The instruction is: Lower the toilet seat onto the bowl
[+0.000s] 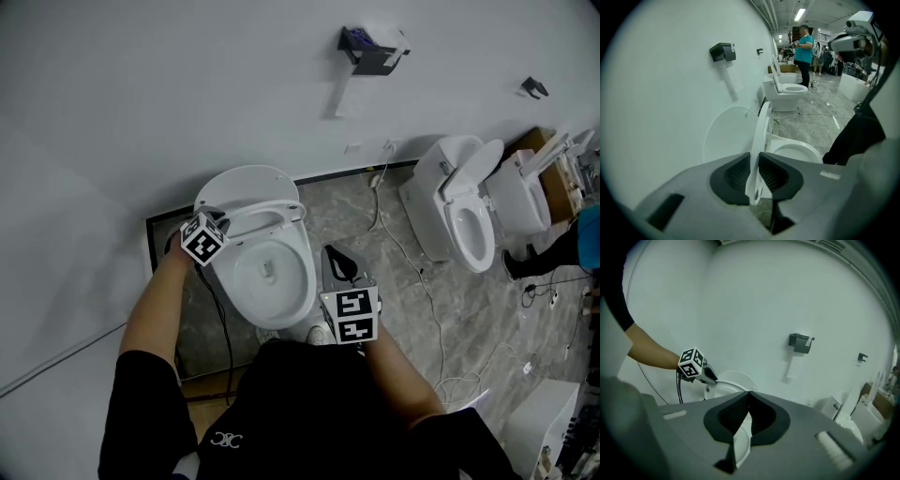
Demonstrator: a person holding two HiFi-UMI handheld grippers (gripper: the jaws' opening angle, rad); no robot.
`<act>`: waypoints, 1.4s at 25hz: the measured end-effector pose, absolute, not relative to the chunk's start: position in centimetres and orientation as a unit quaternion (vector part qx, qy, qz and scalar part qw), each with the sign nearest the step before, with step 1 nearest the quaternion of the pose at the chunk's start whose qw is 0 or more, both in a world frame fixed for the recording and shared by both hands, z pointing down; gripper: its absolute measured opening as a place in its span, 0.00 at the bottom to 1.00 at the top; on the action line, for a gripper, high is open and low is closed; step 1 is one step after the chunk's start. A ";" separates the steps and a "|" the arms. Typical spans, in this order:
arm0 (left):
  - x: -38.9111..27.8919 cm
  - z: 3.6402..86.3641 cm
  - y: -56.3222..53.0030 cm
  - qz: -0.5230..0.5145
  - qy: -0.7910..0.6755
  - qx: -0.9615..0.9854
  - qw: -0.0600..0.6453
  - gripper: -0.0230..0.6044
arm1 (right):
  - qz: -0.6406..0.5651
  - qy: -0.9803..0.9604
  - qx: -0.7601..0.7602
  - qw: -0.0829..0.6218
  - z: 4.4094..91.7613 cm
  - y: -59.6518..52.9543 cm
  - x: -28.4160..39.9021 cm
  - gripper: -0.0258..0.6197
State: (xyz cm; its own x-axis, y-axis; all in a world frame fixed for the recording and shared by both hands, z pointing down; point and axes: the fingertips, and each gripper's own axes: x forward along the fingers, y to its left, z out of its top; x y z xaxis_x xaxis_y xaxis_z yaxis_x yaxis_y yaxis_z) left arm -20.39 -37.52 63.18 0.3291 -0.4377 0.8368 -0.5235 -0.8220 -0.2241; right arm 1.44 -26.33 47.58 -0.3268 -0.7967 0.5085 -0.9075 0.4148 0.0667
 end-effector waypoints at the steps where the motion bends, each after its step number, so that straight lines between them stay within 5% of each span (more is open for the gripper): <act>1: -20.2 63.2 -36.9 0.498 -0.292 0.815 0.044 0.13 | 0.118 -0.807 0.527 0.238 47.6 -26.2 1.6 0.05; 35: -13.4 74.4 -14.6 0.554 -0.143 0.811 0.122 0.23 | 0.195 -0.835 0.449 0.252 55.4 -20.1 4.2 0.05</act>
